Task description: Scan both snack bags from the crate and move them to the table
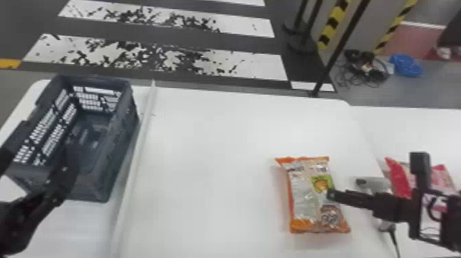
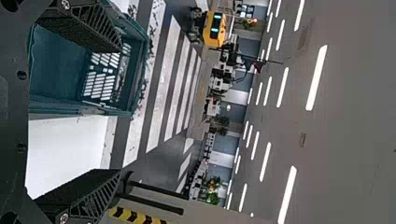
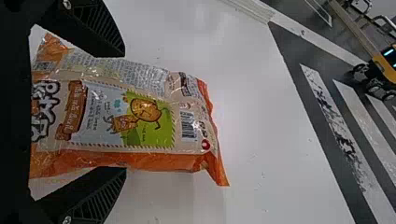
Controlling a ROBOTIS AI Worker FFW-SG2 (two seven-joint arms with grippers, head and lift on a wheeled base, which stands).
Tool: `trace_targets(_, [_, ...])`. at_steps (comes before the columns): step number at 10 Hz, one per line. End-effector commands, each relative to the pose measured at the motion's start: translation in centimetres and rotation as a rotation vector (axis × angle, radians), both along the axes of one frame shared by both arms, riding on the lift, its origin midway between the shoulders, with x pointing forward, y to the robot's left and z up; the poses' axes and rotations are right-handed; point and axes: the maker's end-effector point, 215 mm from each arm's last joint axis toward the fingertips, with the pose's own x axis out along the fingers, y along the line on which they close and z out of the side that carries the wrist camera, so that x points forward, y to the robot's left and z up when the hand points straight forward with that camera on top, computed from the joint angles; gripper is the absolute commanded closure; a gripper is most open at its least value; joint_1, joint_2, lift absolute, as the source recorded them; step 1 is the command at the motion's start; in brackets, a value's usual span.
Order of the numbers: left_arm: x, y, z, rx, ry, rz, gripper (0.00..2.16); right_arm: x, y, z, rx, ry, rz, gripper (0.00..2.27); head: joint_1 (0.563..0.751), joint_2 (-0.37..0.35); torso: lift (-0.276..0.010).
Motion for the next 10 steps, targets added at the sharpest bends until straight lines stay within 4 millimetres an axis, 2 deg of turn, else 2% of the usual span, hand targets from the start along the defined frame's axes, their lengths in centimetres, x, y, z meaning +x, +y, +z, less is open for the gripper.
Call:
trace_targets(1, [0.0,-0.1,0.0,-0.001,0.000,-0.002,0.08,0.3,0.0,-1.2,-0.009,0.000,0.012,0.06,0.695,-0.168,-0.087])
trace_targets(5, [0.0,-0.1,-0.2,0.001,0.003,-0.001,0.08,0.9,1.5,-3.0,-0.008,0.002,0.064,0.08,0.695,-0.158,-0.087])
trace_targets(6, [0.0,-0.1,-0.3,0.001,0.004,-0.001,0.08,0.8,1.9,-3.4,-0.001,0.008,0.075,0.34,0.695,-0.153,-0.087])
trace_targets(7, [0.0,-0.1,-0.1,0.002,0.001,-0.002,0.08,0.6,2.1,-4.0,-0.008,0.023,0.086,1.39,0.695,-0.145,-0.087])
trace_targets(8, [0.1,-0.2,0.0,-0.001,-0.001,-0.002,0.08,0.7,1.9,-4.3,-0.023,0.032,0.087,2.15,0.695,-0.140,-0.087])
trace_targets(9, [0.1,-0.2,0.1,-0.001,-0.003,-0.002,0.08,0.4,1.6,-4.5,-0.039,0.048,0.085,2.24,0.695,-0.140,-0.087])
trace_targets(10, [0.2,-0.2,0.1,-0.002,-0.004,-0.003,0.08,0.2,1.5,-4.3,-0.034,0.061,0.077,2.24,0.695,-0.142,-0.087])
